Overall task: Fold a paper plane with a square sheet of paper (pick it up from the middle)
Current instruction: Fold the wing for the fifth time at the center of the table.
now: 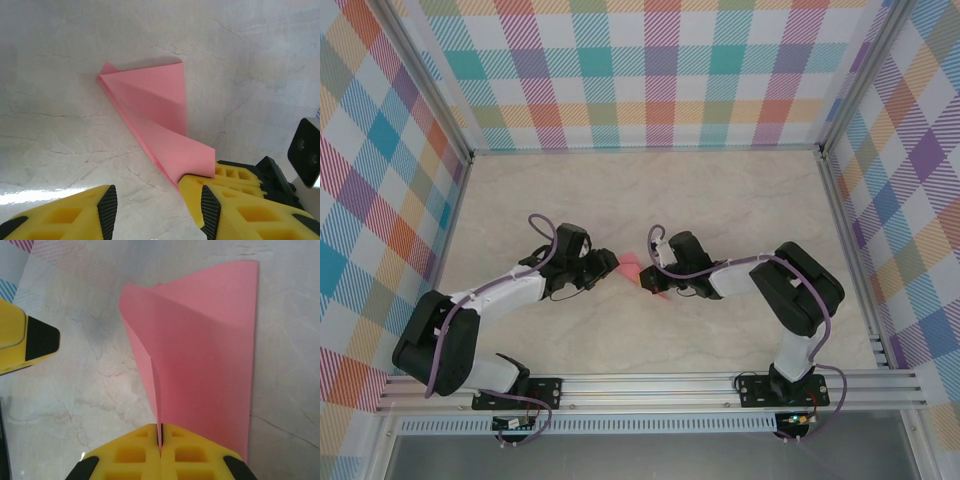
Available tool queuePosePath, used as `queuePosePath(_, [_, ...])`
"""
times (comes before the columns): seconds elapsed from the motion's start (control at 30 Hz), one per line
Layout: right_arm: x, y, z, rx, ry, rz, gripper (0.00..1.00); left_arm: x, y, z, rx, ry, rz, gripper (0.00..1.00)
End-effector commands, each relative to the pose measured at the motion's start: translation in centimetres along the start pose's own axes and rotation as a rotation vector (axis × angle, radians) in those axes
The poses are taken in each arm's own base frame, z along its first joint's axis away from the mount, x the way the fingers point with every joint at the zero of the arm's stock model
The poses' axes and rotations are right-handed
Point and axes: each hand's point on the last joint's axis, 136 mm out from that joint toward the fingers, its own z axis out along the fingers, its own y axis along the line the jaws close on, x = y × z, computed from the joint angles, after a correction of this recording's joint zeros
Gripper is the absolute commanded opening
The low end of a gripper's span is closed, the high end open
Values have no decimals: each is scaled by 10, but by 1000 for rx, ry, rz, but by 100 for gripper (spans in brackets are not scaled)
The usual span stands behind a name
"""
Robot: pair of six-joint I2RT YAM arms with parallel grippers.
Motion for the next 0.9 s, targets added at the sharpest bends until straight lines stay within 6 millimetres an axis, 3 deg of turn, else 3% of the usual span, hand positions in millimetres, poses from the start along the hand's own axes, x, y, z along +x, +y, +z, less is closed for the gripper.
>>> queuePosePath(0.0, [-5, 3, 2, -65, 12, 102, 0, 5, -6, 10, 42, 24, 37, 49])
queuePosePath(0.5, [-9, -8, -5, -134, 13, 284, 0, 13, -23, 42, 91, 66, 104, 38])
queuePosePath(0.87, [-6, -20, -7, -130, 36, 394, 0, 11, -34, 48, 136, 45, 148, 33])
